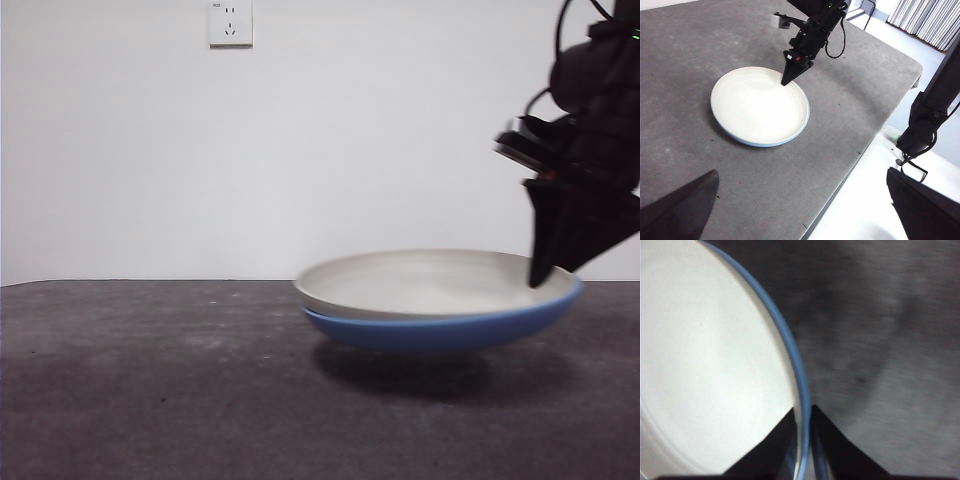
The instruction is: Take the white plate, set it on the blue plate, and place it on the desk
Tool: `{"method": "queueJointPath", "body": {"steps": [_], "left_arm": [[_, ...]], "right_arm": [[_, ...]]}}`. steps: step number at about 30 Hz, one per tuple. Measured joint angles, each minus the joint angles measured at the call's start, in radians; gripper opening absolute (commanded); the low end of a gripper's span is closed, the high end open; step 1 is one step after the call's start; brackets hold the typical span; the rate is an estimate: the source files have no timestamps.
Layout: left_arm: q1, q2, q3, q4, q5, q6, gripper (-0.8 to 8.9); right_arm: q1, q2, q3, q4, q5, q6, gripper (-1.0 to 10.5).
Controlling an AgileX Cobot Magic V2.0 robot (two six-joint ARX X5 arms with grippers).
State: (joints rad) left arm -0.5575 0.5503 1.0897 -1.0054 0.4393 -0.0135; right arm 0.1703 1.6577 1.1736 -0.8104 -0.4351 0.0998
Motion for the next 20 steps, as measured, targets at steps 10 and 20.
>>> {"method": "queueJointPath", "body": {"steps": [10, 20], "left_arm": [[0.0, 0.0, 0.0, 0.0, 0.0, 0.0, 6.04], [0.0, 0.0, 0.0, 0.0, 0.0, 0.0, 6.04]], "right_arm": [[0.175, 0.0, 0.001, 0.1, -0.006, 0.159, 0.1], [0.222, 0.085, 0.008, 0.207, -0.039, 0.262, 0.1]]}}
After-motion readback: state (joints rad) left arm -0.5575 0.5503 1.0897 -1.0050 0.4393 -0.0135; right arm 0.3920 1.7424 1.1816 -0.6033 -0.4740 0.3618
